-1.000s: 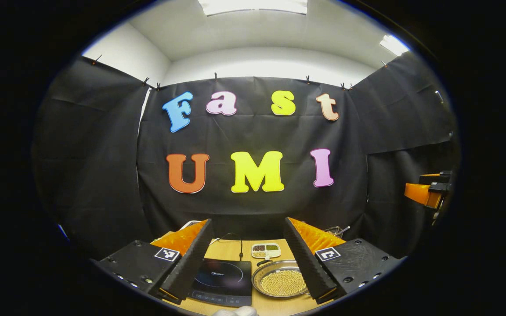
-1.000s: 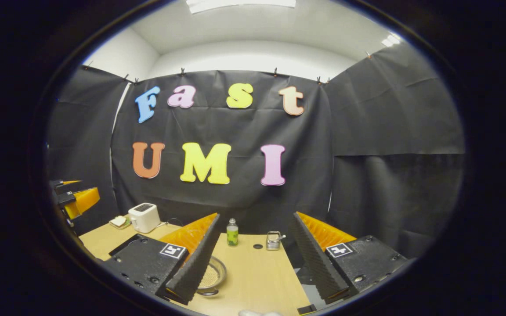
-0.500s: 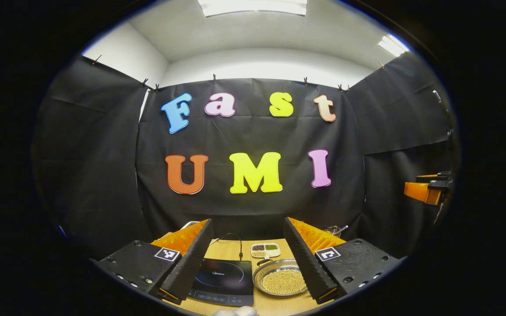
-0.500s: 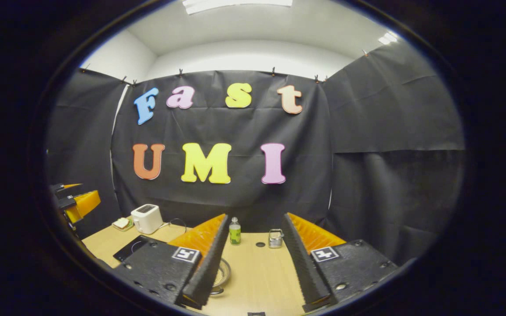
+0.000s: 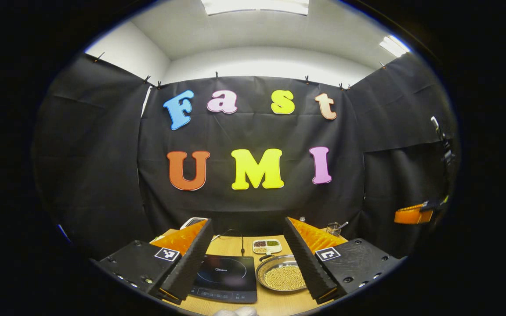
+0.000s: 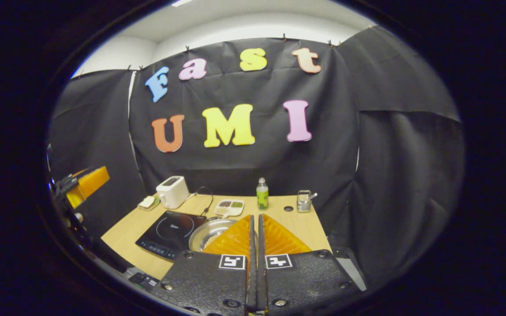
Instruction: First push the handle of the pot to place it horizontally, then grasp the pot with both hands and set it on the induction cooktop.
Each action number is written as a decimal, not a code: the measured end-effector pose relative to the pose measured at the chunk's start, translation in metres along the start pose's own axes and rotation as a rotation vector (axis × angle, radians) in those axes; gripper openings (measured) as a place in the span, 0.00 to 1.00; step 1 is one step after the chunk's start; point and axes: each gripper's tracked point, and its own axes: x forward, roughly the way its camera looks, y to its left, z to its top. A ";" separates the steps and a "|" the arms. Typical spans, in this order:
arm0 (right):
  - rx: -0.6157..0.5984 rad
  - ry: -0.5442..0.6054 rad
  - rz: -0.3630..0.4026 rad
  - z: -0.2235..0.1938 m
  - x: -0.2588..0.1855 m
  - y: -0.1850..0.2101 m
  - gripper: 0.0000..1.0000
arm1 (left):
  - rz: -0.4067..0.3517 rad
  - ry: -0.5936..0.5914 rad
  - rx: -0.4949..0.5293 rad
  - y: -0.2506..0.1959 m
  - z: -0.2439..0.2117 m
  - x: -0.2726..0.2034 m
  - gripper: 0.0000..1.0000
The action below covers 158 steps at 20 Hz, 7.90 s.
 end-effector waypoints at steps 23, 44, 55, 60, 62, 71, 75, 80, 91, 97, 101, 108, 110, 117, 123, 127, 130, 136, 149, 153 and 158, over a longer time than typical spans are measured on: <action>-0.146 0.577 0.306 -0.270 0.151 0.120 0.07 | 0.258 0.114 0.002 0.066 -0.021 -0.053 0.96; -0.178 0.613 0.258 -0.262 0.188 0.018 0.00 | 0.281 0.123 -0.011 0.029 -0.026 -0.004 0.96; -0.263 0.611 0.274 -0.237 0.232 -0.042 0.00 | 0.352 0.143 -0.041 0.006 -0.048 0.022 0.96; -0.316 0.601 0.291 -0.227 0.254 -0.063 0.00 | 0.406 0.153 -0.049 0.000 -0.054 0.028 0.96; -0.320 0.591 0.288 -0.224 0.260 -0.069 0.04 | 0.406 0.155 -0.041 -0.005 -0.054 0.031 0.96; -0.254 0.550 0.219 -0.219 0.239 -0.077 0.00 | 0.356 0.169 -0.036 -0.008 -0.059 0.026 0.96; -0.243 0.491 0.159 -0.205 0.207 -0.074 0.00 | 0.280 0.168 -0.031 -0.008 -0.060 0.022 0.96; -0.154 0.408 0.109 -0.181 0.155 -0.062 0.02 | 0.154 0.158 -0.040 -0.010 -0.061 0.020 0.96; -0.060 0.325 0.012 -0.186 0.076 -0.051 0.70 | -0.029 0.218 -0.059 -0.022 -0.109 0.009 0.96; -0.023 0.356 0.005 -0.200 0.095 -0.060 0.83 | -0.050 0.373 -0.044 -0.041 -0.183 0.032 0.96; 0.026 0.374 0.039 -0.197 0.137 -0.067 0.83 | -0.058 0.504 -0.087 -0.058 -0.235 0.058 0.96; 0.093 0.456 0.088 -0.199 0.233 -0.077 0.79 | -0.026 0.650 -0.022 -0.069 -0.307 0.121 0.96; 0.101 0.463 0.102 -0.195 0.255 -0.076 0.80 | -0.009 0.684 -0.013 -0.067 -0.324 0.139 0.96; 0.068 0.524 0.111 -0.207 0.297 -0.079 0.79 | 0.012 0.760 0.003 -0.065 -0.366 0.173 0.97; 0.073 0.586 0.119 -0.214 0.305 -0.077 0.72 | 0.022 0.808 0.008 -0.066 -0.381 0.181 0.92; 0.109 0.617 0.092 -0.213 0.305 -0.077 0.65 | 0.050 0.843 0.023 -0.058 -0.391 0.181 0.74; 0.110 0.620 0.079 -0.215 0.306 -0.077 0.60 | 0.052 0.866 0.023 -0.059 -0.390 0.180 0.66; 0.114 0.613 0.077 -0.214 0.307 -0.077 0.53 | 0.059 0.881 0.016 -0.060 -0.387 0.178 0.62; 0.118 0.550 0.009 -0.188 0.255 -0.039 0.52 | -0.028 0.820 -0.016 -0.033 -0.341 0.161 0.60; 0.123 0.528 0.011 -0.176 0.245 -0.012 0.52 | -0.032 0.790 -0.009 -0.010 -0.323 0.157 0.60; 0.123 0.509 0.019 -0.165 0.243 0.026 0.54 | -0.015 0.771 -0.011 0.026 -0.310 0.152 0.60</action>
